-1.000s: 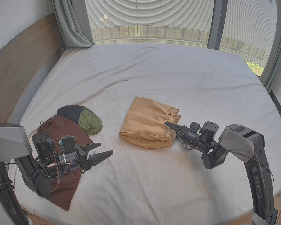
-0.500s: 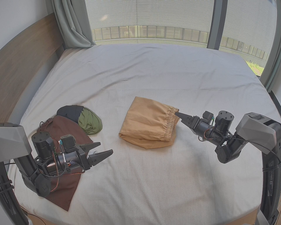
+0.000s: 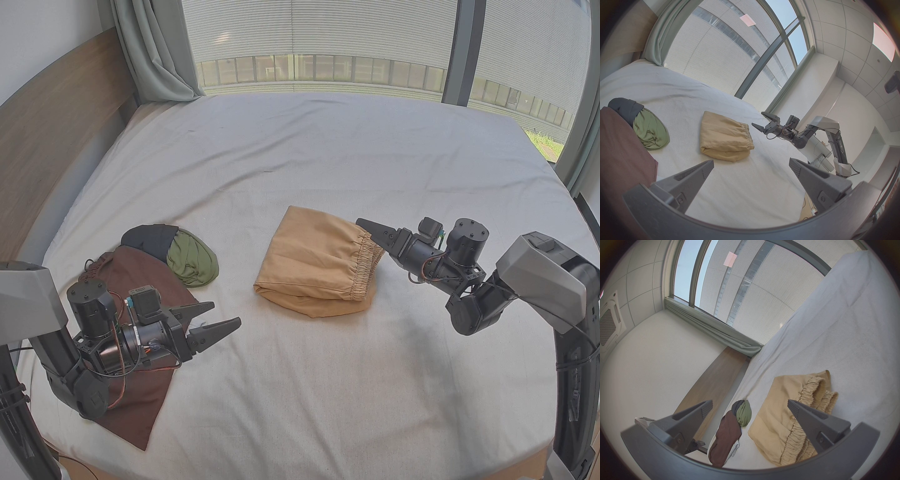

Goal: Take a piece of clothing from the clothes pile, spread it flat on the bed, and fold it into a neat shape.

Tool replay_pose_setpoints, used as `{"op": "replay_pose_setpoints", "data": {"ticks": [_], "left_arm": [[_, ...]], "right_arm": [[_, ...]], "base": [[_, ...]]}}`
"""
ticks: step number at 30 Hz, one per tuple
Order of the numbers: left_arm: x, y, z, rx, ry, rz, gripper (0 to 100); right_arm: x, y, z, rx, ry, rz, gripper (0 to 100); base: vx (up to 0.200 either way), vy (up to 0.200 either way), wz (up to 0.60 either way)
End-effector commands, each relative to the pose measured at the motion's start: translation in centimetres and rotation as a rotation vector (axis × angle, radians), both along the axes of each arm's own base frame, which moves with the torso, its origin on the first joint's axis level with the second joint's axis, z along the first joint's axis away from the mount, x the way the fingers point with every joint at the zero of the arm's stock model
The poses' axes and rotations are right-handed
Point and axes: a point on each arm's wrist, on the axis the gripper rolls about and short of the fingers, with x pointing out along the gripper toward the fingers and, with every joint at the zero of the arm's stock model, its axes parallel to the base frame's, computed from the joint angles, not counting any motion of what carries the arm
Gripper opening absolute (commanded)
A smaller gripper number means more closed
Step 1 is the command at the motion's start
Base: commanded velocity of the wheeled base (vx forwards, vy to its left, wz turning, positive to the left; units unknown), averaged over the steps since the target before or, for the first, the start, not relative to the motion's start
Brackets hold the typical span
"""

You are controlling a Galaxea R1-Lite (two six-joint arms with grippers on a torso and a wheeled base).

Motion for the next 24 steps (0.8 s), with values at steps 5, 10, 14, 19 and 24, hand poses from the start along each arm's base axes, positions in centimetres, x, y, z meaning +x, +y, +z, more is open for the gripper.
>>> {"op": "replay_pose_setpoints", "data": {"ticks": [5,10,14,19,24], "left_arm": [[0.0,0.0,-0.1,0.001,0.005,0.000,100],[0.0,0.0,-0.2,0.000,0.007,0.000,100],[0.0,0.0,-0.2,0.001,0.006,0.000,100],[0.0,0.0,-0.2,0.000,0.007,0.000,100],[0.0,0.0,-0.1,0.000,0.006,0.000,100]], "right_arm": [[1.5,1.3,-4.2,-0.019,0.057,0.018,100],[2.3,1.5,-6.4,-0.054,0.061,0.010,100],[2.4,1.6,-6.9,-0.056,0.068,-0.002,100],[2.4,1.5,-6.5,-0.054,0.060,-0.003,100],[2.3,1.5,-6.1,-0.049,0.048,-0.013,100]], "base": [[0.000,0.000,0.00],[0.000,0.000,0.00],[0.000,0.000,0.00],[0.000,0.000,0.00],[0.000,0.000,0.00]]}}
